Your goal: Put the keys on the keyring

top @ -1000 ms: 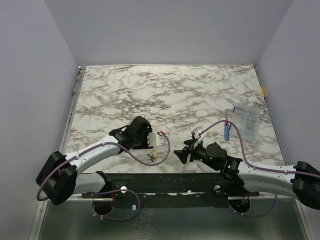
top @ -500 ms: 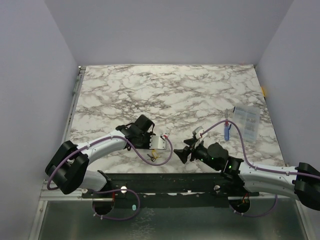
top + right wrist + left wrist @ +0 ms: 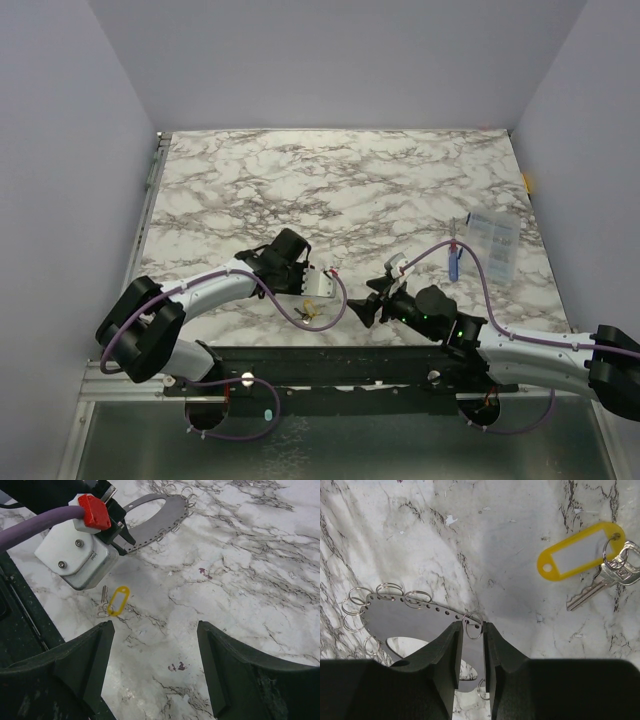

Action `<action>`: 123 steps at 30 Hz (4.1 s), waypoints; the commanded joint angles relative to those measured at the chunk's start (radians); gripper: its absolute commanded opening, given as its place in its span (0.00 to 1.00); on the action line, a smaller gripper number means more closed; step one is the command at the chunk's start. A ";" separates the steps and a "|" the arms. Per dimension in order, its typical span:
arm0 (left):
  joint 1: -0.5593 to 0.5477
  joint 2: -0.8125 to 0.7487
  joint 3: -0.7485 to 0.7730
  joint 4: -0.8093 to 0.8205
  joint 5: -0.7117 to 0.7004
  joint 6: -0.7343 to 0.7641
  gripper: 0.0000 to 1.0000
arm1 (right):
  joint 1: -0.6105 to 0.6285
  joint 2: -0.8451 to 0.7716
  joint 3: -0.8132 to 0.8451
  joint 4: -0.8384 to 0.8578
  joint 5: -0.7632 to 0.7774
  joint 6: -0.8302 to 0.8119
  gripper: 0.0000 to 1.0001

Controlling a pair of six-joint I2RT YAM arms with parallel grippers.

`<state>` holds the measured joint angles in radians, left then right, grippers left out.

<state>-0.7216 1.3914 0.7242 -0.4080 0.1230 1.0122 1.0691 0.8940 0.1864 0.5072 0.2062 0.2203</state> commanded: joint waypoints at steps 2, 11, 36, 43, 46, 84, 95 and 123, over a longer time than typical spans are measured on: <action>0.005 0.015 -0.024 0.023 -0.023 0.032 0.28 | 0.009 -0.004 -0.014 0.019 -0.023 0.013 0.77; 0.004 -0.003 -0.043 0.023 -0.044 0.027 0.29 | 0.008 0.003 -0.015 0.020 -0.035 0.019 0.78; 0.005 0.018 -0.040 0.068 -0.031 0.036 0.00 | 0.008 -0.001 -0.025 0.027 -0.034 0.022 0.77; 0.003 -0.096 -0.095 0.158 0.006 0.058 0.00 | 0.008 -0.030 -0.018 0.009 -0.008 0.016 0.77; 0.002 -0.161 -0.128 0.211 0.036 0.053 0.00 | 0.008 -0.050 -0.018 -0.003 0.030 0.015 0.78; -0.094 -0.422 -0.337 1.057 0.477 -0.530 0.00 | 0.008 -0.250 0.015 0.134 -0.171 -0.331 0.78; -0.128 -0.470 -0.396 1.270 0.535 -0.684 0.00 | 0.008 -0.162 0.071 0.129 -0.298 -0.496 0.68; -0.164 -0.435 -0.419 1.402 0.603 -0.783 0.00 | 0.008 -0.209 0.136 0.005 -0.366 -0.527 0.31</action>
<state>-0.8795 0.9527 0.3111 0.9436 0.6746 0.2440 1.0725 0.6914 0.2893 0.5251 -0.1322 -0.3065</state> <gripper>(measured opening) 0.017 0.315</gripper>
